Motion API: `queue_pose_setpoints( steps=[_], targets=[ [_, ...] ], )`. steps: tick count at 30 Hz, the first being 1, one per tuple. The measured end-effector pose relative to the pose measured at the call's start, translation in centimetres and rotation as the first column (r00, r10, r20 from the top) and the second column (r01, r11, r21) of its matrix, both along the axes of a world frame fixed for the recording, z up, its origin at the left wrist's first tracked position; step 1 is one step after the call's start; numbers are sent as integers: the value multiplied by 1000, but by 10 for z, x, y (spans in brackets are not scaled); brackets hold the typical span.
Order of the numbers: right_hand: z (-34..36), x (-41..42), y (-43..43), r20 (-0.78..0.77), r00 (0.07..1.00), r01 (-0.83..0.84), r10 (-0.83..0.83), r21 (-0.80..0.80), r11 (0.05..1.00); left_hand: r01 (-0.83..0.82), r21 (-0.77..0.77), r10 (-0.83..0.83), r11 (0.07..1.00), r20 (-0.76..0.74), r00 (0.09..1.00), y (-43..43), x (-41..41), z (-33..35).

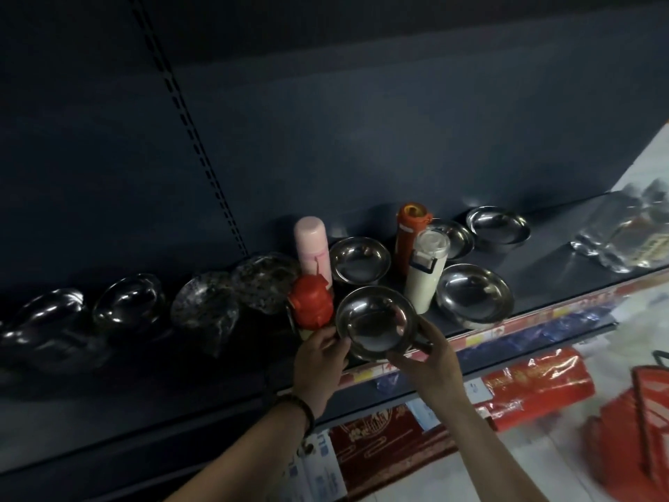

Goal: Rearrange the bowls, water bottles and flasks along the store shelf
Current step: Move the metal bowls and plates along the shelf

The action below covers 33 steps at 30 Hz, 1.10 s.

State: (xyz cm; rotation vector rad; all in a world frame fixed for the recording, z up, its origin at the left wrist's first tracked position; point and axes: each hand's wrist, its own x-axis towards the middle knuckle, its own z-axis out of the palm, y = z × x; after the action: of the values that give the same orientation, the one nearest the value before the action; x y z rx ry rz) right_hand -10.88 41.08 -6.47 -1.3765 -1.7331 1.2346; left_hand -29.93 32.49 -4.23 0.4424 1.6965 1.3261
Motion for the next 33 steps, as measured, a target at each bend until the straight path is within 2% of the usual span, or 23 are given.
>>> queue_pose_setpoints(
  steps=[6, 9, 13, 18, 22, 28, 33],
  targets=[
    [29, 6, -45, -148, 989, 23, -19, 28, 999, 55, 109, -51, 993, -38, 998, -33, -9, 22],
    [50, -8, -65, -185, 983, 11, 5, 86, 996, 43, 184, -46, 982, 14, 999, -58, -25, 40],
    [74, -51, -100, -207, 978, 13, 18, 150, 989, 22, 278, 5, 960, -98, 995, -100, -66, 66],
    [94, -135, -142, -275, 953, -77, 126, 181, 980, -74, 358, 133, 931, -141, 981, -166, -143, 87],
    [95, -217, -174, -256, 936, -193, 241, 198, 961, -148, 364, 232, 920, -199, 952, -227, -210, 90],
    [100, -345, -233, -216, 895, -339, 390, 238, 910, -295, 385, 412, 874, -267, 871, -307, -306, 99],
    [110, -451, -271, -215, 846, -426, 488, 281, 860, -341, 452, 505, 824, -315, 803, -360, -387, 108]
  ],
)
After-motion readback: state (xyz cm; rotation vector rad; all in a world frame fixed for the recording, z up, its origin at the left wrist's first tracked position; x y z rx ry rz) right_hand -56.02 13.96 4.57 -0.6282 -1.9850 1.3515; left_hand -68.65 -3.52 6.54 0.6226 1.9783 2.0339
